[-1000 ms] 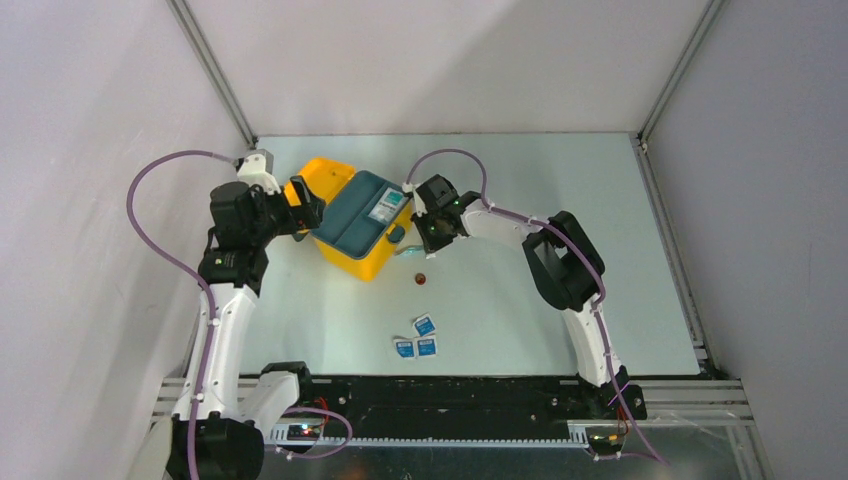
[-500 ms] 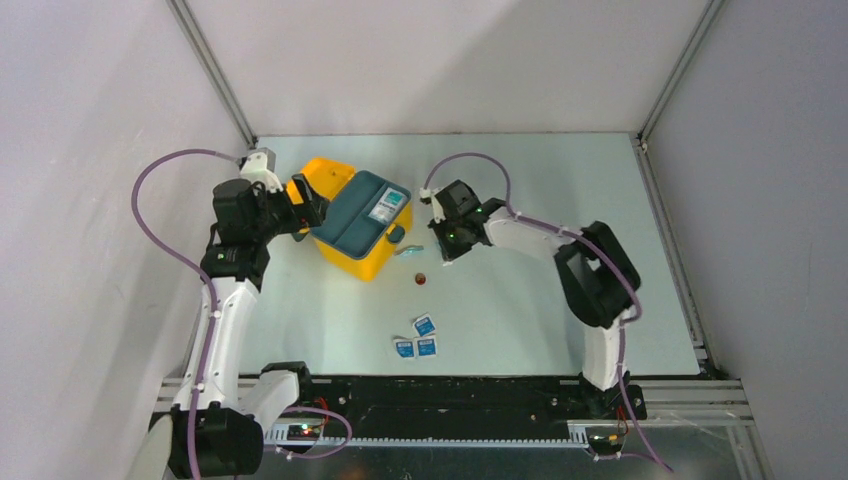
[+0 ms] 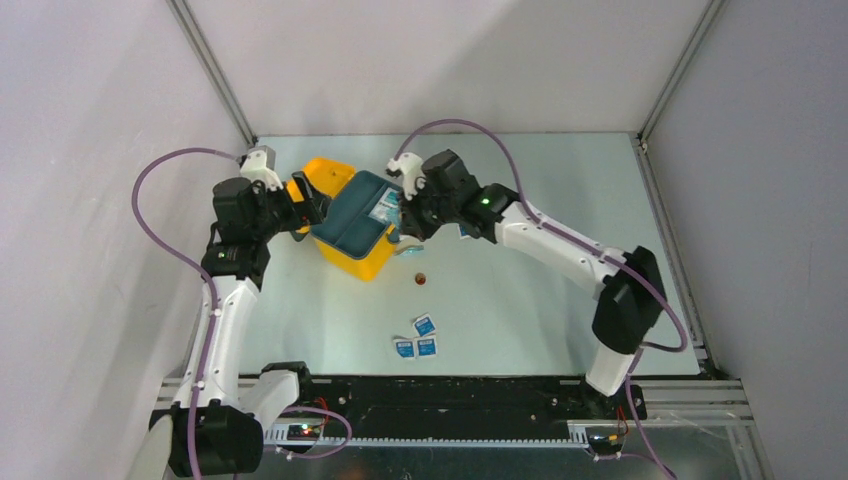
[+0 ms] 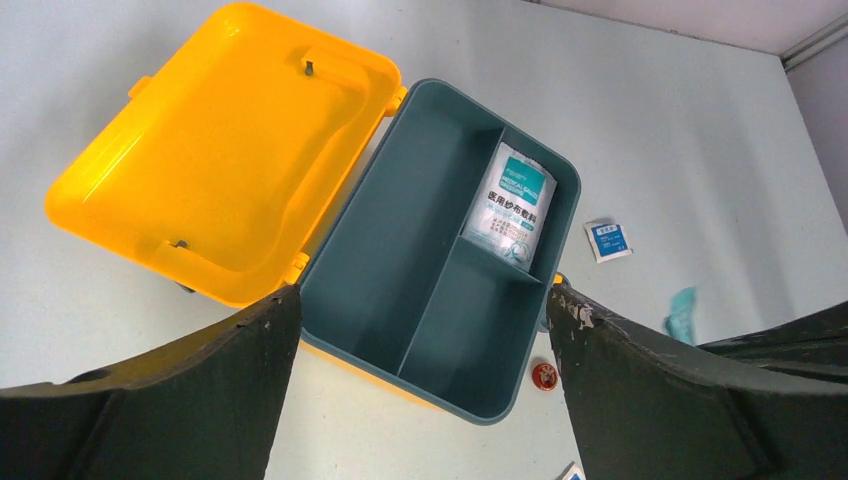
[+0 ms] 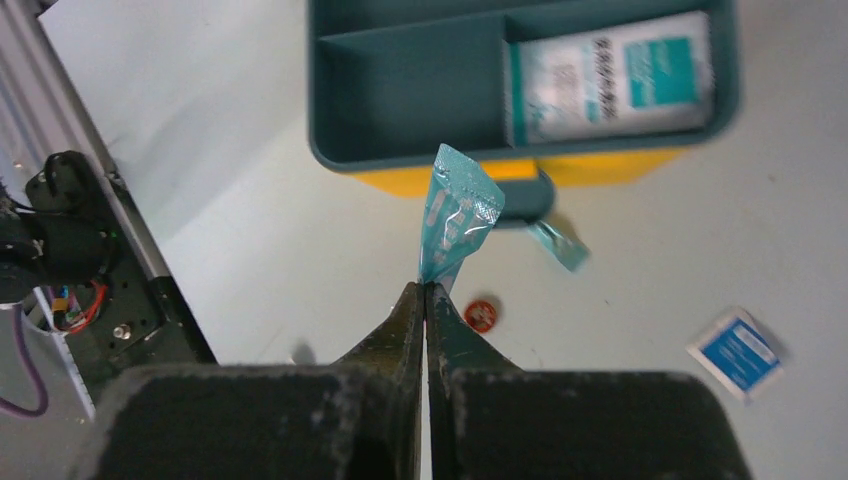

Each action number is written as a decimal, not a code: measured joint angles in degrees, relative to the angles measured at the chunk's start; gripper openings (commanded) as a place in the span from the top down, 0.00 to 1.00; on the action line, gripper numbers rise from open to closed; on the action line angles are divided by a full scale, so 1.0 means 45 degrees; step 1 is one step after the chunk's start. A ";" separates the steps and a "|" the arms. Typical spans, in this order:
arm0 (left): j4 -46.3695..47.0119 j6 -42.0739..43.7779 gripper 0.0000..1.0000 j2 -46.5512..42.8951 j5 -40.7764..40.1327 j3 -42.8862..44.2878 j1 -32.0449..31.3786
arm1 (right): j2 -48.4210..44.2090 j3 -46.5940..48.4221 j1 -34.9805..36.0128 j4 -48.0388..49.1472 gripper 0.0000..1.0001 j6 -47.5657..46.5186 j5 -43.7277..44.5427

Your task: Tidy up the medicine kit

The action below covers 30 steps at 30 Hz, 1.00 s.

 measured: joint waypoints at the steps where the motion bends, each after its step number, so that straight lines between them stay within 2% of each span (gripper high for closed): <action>1: 0.0005 0.0000 0.04 -0.0019 -0.0005 0.0000 0.0000 | 0.0389 0.0437 0.0155 -0.0029 1.00 0.0005 -0.0131; 11: 0.0015 0.0005 0.04 -0.0204 -0.0019 -0.0005 0.0107 | 0.4158 0.4454 0.1049 -0.1632 0.99 -0.0102 -0.0865; 16: 0.0024 0.0005 0.04 -0.0204 -0.0019 -0.0005 0.0107 | 0.5149 0.5853 0.1020 -0.2142 0.99 0.0243 -0.0913; 25: 0.0097 0.0005 0.04 -0.0223 -0.0019 -0.0170 0.0151 | 0.5863 0.6232 0.0690 -0.2244 0.98 0.2069 -0.0340; 28: 0.0102 0.0000 0.04 -0.0228 -0.0019 -0.0170 0.0180 | 0.5969 0.6305 0.0520 -0.2171 0.94 0.2739 -0.0423; 30: 0.0107 0.0005 0.04 -0.0228 -0.0024 -0.0170 0.0204 | 0.6008 0.6334 0.0447 -0.2137 0.87 0.3050 -0.0617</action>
